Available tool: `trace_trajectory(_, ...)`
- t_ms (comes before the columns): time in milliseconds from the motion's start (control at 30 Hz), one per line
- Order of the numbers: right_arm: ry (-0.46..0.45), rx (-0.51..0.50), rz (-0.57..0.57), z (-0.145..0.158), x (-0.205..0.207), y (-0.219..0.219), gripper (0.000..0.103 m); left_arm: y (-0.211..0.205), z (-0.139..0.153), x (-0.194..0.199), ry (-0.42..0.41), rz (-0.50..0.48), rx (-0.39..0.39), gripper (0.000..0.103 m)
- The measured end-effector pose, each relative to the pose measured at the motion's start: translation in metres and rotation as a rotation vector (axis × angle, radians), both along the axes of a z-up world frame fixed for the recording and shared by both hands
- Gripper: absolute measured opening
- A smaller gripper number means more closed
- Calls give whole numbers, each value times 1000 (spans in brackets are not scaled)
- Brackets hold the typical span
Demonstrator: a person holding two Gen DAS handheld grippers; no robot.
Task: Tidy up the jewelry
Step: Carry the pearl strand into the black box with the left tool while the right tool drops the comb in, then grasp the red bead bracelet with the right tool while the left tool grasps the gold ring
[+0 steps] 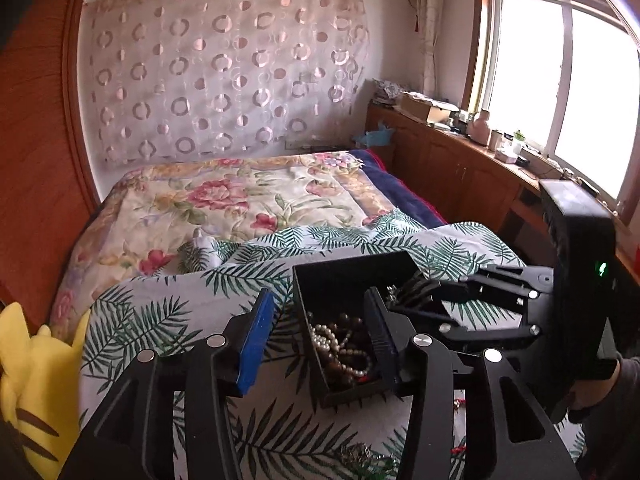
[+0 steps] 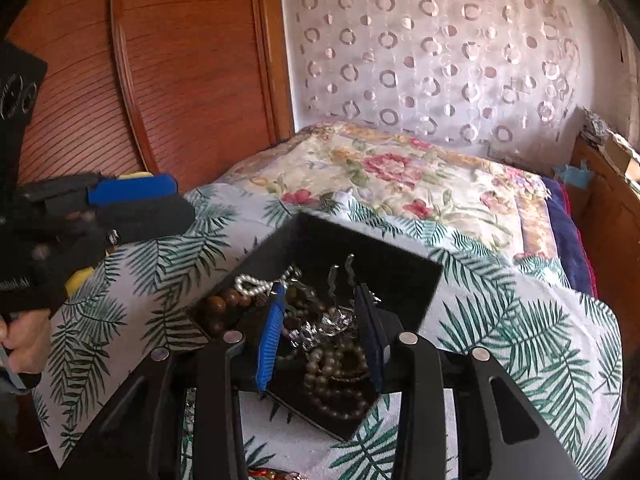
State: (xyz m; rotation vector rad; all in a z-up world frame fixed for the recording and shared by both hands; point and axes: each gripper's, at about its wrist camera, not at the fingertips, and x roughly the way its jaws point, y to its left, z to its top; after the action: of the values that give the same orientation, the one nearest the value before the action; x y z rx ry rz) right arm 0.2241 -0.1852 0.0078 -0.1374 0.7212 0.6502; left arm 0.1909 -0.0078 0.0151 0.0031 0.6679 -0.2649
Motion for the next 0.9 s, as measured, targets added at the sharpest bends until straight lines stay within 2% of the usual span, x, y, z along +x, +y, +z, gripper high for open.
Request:
trace_trajectory(133,-8,42,34,12,-7,-1,41,5,-4,-10,-1,6,5,46)
trace_trajectory(300,-41,32,33,27,-20,-8,41,7,-11,-25,-1,3,16,51)
trace_trajectory(467,-30,19,3,28,-37,-24,41,11,-23,-43,16,-3,8,53)
trace_trajectory(567,-13,-1,3,20,-52,-34,41,10,-29,-52,24,-1,15,56)
trace_trajectory(633,1,-13,3,13,-60,-38,33,9,-35,-60,33,-6,12,57)
trace_trajectory(900,98,-79,23,-29,-85,-49,26,4,-57,-90,77,-15,0,58)
